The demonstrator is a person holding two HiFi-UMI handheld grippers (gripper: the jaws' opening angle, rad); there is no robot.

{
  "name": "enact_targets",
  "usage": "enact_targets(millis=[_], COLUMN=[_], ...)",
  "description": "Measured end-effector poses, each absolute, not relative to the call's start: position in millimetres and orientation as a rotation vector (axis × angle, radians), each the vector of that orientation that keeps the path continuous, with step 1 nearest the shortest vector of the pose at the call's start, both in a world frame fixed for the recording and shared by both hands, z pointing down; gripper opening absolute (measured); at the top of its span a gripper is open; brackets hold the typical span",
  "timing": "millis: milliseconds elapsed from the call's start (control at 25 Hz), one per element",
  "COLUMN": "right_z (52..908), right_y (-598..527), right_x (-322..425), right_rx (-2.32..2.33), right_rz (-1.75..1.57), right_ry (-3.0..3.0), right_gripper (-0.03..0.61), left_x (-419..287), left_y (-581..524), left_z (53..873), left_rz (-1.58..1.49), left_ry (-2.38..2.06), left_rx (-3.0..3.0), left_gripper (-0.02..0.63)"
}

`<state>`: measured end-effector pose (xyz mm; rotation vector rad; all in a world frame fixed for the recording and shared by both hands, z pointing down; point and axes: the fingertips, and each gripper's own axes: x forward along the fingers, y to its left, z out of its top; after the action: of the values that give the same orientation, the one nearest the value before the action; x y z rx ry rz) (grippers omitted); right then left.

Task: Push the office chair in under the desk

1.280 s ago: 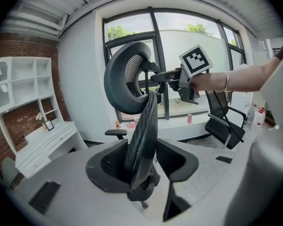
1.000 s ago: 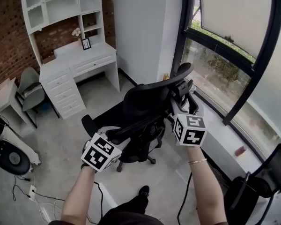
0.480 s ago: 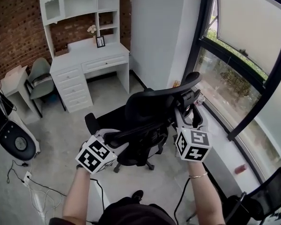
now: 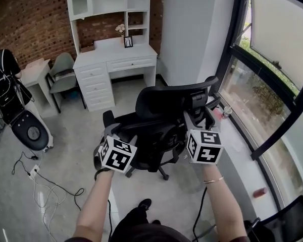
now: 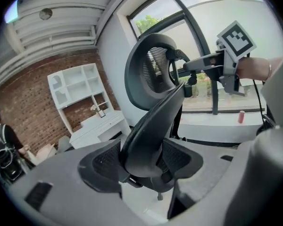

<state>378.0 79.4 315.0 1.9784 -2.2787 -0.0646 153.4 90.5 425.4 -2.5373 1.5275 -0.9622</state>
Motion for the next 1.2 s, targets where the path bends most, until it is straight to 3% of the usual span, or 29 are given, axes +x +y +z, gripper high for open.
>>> enact_targets(millis=[400,1200], right_z=[316,316], right_y=[70,-69], right_x=[368,365], right_rx=[1.873,1.914], right_rz=[-0.065,-0.029], right_ry=[-2.358,-2.434], right_gripper=[0.281,0.288], left_x=[141,135], left_y=[65,-74], left_z=[432,433], left_rz=[-1.068,-1.094], left_ry=[1.774,1.600], left_rx=[-2.378,-2.447], left_gripper=[0.267,0.261])
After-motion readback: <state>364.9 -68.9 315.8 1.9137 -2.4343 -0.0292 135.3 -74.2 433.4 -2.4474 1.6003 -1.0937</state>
